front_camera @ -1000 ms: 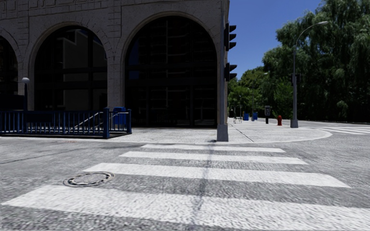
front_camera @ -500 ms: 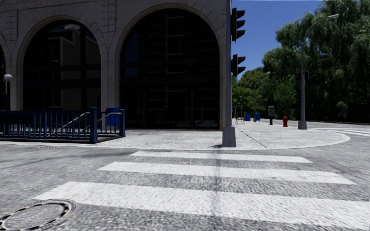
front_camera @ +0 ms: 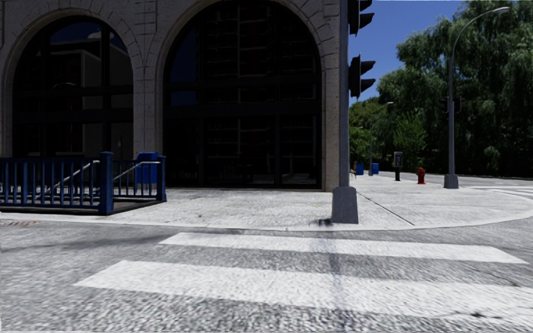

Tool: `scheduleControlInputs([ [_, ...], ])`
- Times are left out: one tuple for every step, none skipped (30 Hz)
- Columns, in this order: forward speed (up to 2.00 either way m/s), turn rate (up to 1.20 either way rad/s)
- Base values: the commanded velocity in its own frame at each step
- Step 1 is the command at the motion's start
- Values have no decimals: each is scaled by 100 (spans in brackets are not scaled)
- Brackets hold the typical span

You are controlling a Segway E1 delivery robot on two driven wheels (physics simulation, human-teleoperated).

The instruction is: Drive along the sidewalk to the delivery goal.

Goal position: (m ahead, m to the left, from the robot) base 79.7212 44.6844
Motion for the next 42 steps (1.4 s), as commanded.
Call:
scheduleControlInputs([
  [188,0],
  [188,0],
  [188,0],
  [188,0],
  [188,0],
  [188,0],
  [188,0],
  [188,0],
  [188,0],
  [187,0],
  [187,0],
  [187,0],
  [184,0],
  [156,0],
  [156,0],
  [156,0],
  [156,0],
  [156,0],
  [156,0],
  [156,0],
  [156,0],
  [156,0],
  [156,0],
  [156,0],
  [156,0],
  [156,0],
  [156,0],
  [156,0],
  [156,0],
  [156,0],
  [156,0],
  [156,0],
  [156,0],
  [156,0],
  [156,0],
  [156,0],
  [156,0],
  [156,0],
  [156,0],
  [156,0],
  [156,0],
  [156,0],
])
